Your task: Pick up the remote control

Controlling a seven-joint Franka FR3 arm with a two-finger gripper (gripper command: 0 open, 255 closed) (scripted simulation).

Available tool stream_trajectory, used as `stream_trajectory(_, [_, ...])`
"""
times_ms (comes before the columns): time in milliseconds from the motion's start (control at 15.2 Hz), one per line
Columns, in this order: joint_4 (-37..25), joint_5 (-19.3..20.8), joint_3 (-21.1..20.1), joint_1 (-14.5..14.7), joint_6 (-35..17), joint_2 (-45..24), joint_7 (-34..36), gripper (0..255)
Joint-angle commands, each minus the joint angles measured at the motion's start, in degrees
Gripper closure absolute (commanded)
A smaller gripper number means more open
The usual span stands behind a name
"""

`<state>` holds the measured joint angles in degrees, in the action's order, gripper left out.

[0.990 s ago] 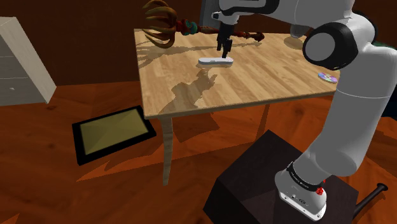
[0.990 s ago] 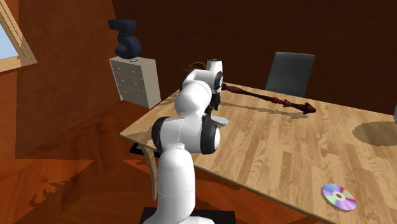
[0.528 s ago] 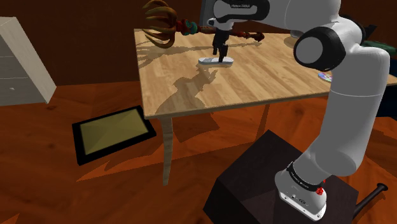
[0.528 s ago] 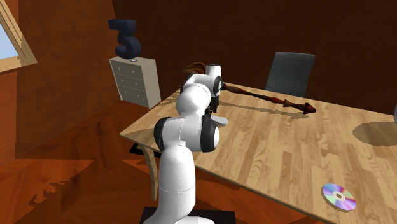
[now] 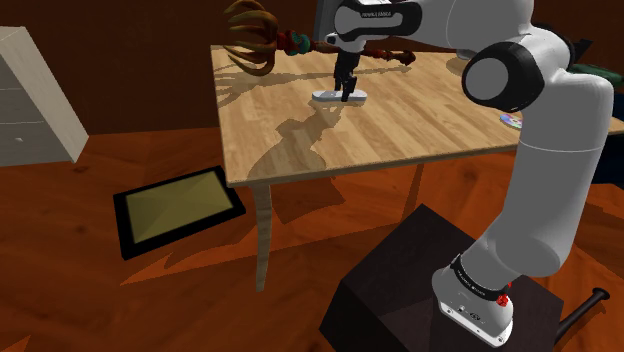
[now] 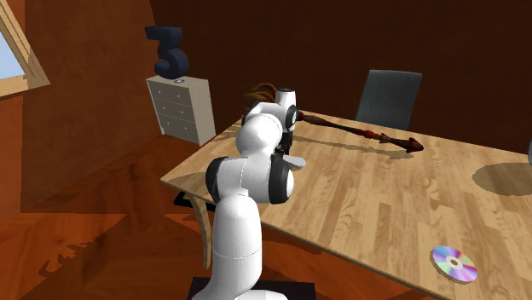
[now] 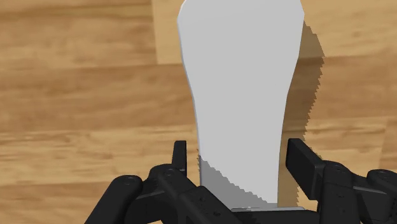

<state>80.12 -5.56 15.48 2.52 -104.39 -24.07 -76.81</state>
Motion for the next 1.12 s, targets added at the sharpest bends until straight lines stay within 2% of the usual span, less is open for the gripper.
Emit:
stream_trajectory(0, [0.09,0.00,0.00,0.00,-0.01,-0.02,0.02,255])
stream_trajectory(264, [-0.23,-0.04,-0.01,-0.04,0.10,-0.24,0.02,255])
stream_trajectory(1056, [-10.86,-0.17,0.12,-0.84,9.83,-1.11,0.12,255])
